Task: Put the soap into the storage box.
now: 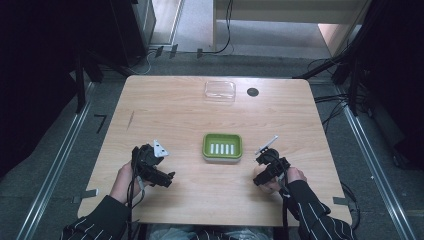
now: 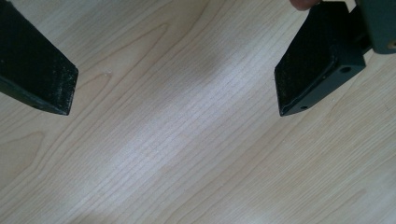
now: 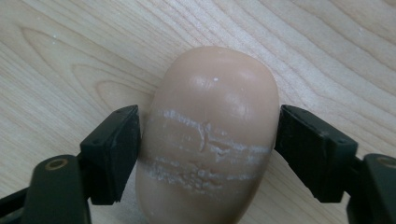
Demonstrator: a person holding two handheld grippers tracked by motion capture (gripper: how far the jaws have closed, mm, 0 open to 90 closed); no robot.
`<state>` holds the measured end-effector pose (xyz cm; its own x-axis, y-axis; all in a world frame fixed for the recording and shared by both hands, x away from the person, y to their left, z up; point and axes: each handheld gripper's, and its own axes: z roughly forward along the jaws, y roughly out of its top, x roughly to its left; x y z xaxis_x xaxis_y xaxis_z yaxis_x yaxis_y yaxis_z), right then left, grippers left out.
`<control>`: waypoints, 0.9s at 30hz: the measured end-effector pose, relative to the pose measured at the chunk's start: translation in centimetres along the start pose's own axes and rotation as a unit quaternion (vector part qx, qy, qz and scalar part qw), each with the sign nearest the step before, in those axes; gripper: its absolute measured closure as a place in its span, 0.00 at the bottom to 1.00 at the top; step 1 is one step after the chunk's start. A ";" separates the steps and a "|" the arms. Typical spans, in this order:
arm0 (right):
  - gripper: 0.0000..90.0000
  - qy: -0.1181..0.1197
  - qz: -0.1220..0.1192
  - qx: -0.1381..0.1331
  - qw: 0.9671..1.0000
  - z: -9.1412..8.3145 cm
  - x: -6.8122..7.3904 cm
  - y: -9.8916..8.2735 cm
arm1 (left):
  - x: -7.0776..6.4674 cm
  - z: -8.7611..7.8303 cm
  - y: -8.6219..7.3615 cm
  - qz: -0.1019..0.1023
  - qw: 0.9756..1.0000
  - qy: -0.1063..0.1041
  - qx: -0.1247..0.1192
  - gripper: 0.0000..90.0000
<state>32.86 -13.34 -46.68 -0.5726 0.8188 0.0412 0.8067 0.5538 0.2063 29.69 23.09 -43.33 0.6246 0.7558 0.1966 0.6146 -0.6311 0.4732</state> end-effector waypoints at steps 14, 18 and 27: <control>0.33 0.000 0.010 0.009 1.000 0.1 0.0 0.1 | 0.0 0.0 -0.1 -0.004 1.000 0.001 -0.002 0.00; 0.34 0.001 0.008 0.011 1.000 0.1 0.0 0.1 | 0.0 -0.1 -0.1 -0.001 1.000 0.001 -0.001 0.00; 0.35 0.001 -0.001 -0.002 1.000 -0.5 -0.2 0.1 | 0.0 -0.1 -0.1 -0.002 1.000 0.001 -0.003 0.00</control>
<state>32.96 -13.51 -46.17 -0.5748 0.8172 0.0422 0.8047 0.5552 0.2101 29.62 23.16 -43.29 0.6211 0.7587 0.1966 0.6145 -0.6271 0.4787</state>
